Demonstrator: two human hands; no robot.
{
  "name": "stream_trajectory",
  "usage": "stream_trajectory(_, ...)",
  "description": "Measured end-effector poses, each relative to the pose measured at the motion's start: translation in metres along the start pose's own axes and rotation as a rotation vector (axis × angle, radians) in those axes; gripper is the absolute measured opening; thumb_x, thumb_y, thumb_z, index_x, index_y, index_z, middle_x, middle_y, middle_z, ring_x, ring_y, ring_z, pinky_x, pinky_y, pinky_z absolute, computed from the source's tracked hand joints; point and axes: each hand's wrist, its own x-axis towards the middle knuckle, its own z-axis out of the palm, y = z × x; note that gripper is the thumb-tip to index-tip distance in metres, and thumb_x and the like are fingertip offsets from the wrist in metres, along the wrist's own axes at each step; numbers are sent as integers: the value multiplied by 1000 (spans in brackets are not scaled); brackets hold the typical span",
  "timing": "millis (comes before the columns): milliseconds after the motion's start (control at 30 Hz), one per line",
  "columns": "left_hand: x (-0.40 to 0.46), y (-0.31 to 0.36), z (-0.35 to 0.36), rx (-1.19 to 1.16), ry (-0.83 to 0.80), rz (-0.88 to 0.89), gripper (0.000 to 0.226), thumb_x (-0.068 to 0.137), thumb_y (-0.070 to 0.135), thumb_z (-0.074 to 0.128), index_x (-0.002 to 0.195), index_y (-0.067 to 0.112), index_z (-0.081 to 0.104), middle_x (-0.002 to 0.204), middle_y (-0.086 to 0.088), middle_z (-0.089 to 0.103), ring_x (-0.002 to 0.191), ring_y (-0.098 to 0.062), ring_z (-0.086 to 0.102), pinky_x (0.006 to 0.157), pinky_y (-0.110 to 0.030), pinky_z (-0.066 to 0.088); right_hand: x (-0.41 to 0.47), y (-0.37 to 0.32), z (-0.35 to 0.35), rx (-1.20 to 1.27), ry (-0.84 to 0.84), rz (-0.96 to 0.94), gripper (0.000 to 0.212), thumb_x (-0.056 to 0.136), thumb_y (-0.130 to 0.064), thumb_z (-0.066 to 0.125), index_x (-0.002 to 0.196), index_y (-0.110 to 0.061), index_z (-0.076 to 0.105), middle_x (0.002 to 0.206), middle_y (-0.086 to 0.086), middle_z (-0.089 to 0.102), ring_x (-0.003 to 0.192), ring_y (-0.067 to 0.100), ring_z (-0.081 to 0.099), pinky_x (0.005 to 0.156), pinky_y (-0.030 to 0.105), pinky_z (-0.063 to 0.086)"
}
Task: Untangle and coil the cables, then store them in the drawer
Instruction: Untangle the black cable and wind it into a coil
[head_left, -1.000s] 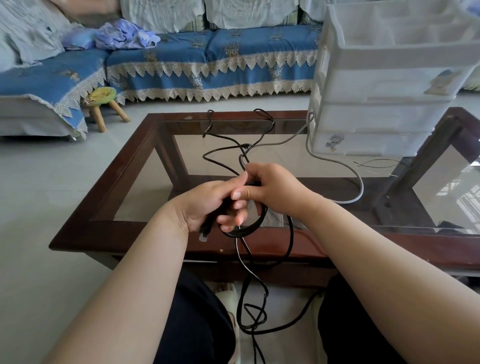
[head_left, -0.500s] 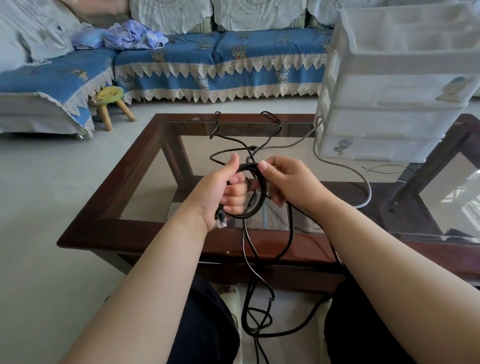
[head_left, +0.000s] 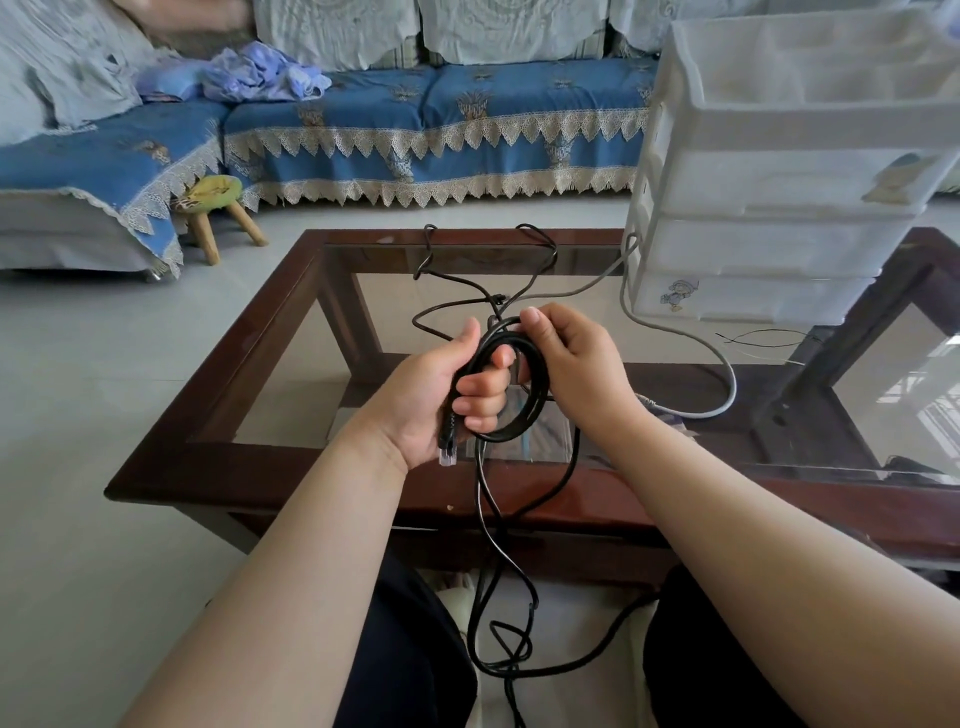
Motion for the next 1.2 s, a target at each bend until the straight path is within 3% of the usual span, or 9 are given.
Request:
stream_trajectory(133,0,-1,3,77,42,57,41,94,50,36,78,14,47,55,9,26,42,-3,24,42,-16,28,6,0,-2,44,-67,37,34,99,-33,47,73,-12,57,47,-12,51,44,2,42,46,17,34)
stream_trajectory(267,2,1,6,-36,184,120,39,103,39,33,72,16,42,53,8,26,40,-3,25,39,-16,32,8,5,0,97,-187,211,54,101,-43,35,88,4,57,43,-2,50,33,10,42,39,20,36)
stream_trajectory(467,1,16,-9,-453,349,314,43,105,33,32,67,17,44,51,9,28,36,-4,22,33,-16,21,-9,14,13,231,-488,591,58,97,-58,28,73,-11,53,56,4,58,51,19,55,61,31,50)
stream_trajectory(567,-5,24,-24,-582,447,401,44,104,31,32,64,16,44,51,8,28,37,-5,21,35,-17,19,-17,18,24,474,-622,741,47,99,-50,35,77,-11,49,58,5,49,54,19,48,77,45,52)
stream_trajectory(700,-5,27,-34,-727,514,496,45,105,28,29,64,15,41,49,7,29,35,-6,23,33,-17,21,-16,17,19,690,-562,705,13,101,-19,44,100,-7,49,72,6,52,66,18,53,86,44,51)
stream_trajectory(867,-7,34,-43,-808,534,598,43,104,26,30,63,14,41,49,6,31,35,-6,26,34,-17,23,-38,21,39,530,-758,653,16,103,-23,37,102,-14,51,93,4,68,100,20,59,104,40,40)
stream_trajectory(967,-7,33,-42,-780,555,618,44,104,27,30,64,15,42,49,6,32,35,-6,26,35,-17,23,-44,27,53,442,-653,626,20,103,-22,36,102,-11,53,83,1,66,90,18,60,97,36,44)
stream_trajectory(1067,-10,32,-42,-691,623,618,44,104,31,31,64,16,44,51,7,32,38,-6,25,36,-17,22,-38,22,54,254,-299,554,19,100,-20,44,87,-11,55,66,4,57,59,20,51,65,35,45)
stream_trajectory(1200,-5,33,-40,-406,706,566,45,105,39,31,66,19,43,51,8,28,40,-7,21,37,-20,20,-15,-3,18,-415,-56,176,17,96,-28,48,94,-13,54,75,0,61,67,20,56,61,31,45)
